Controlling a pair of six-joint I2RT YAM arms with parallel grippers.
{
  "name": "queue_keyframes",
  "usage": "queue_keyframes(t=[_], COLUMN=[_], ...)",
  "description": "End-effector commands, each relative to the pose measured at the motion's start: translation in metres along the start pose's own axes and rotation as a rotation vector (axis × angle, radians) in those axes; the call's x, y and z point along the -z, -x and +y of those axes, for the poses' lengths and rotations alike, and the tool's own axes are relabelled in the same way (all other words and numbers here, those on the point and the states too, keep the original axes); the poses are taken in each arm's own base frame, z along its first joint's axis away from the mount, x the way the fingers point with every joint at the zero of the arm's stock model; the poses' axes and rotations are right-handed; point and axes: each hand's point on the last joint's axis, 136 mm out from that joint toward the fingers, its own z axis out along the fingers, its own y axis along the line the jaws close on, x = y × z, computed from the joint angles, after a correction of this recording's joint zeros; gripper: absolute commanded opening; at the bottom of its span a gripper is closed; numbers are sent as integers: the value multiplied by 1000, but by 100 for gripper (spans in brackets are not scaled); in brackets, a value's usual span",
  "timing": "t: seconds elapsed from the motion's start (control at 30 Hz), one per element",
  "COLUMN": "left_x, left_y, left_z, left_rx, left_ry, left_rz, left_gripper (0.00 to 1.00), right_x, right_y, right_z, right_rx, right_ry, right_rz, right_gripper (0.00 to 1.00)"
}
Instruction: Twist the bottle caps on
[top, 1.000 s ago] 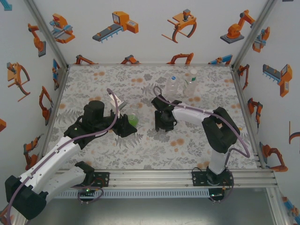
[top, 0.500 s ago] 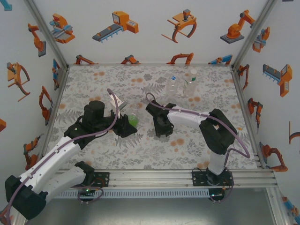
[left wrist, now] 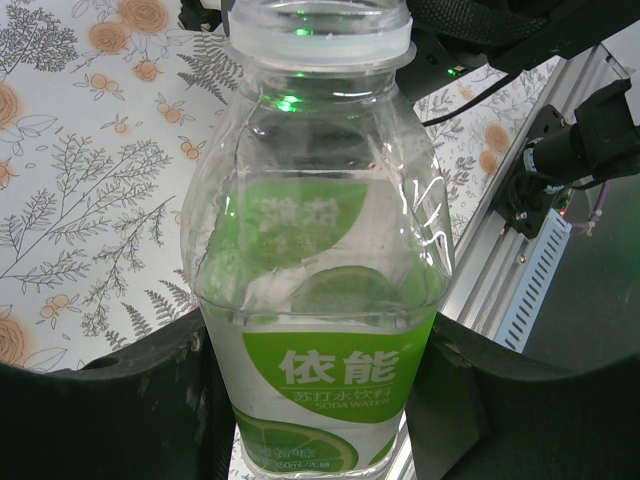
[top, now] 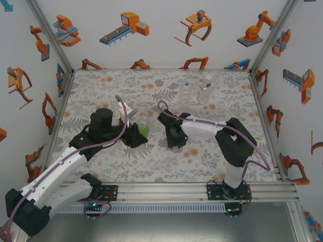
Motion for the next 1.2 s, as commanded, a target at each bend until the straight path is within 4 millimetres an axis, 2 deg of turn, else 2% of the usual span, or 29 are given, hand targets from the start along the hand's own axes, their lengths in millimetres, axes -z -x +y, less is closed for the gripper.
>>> queue_keyframes(t=[0.0,0.77,1.0,1.17], left_x=[4,4,4,3], left_y=[13,15,14,9], left_z=[-9,-10,-10,-10], left_rx=[-11,-16,-15,-25], left_ry=[-28,-31,-31,-31], left_rz=[-36,-36,-34,-24], left_gripper=[5,5,4,4], right_x=[6,6,5,18], right_y=[-1,6,4,8], right_z=[-1,2,2,1], right_rx=[-9,-11,-10,-3], right_ry=[0,23,23,27], right_rz=[-16,-58,-47,-74], right_gripper=[41,42,37,30])
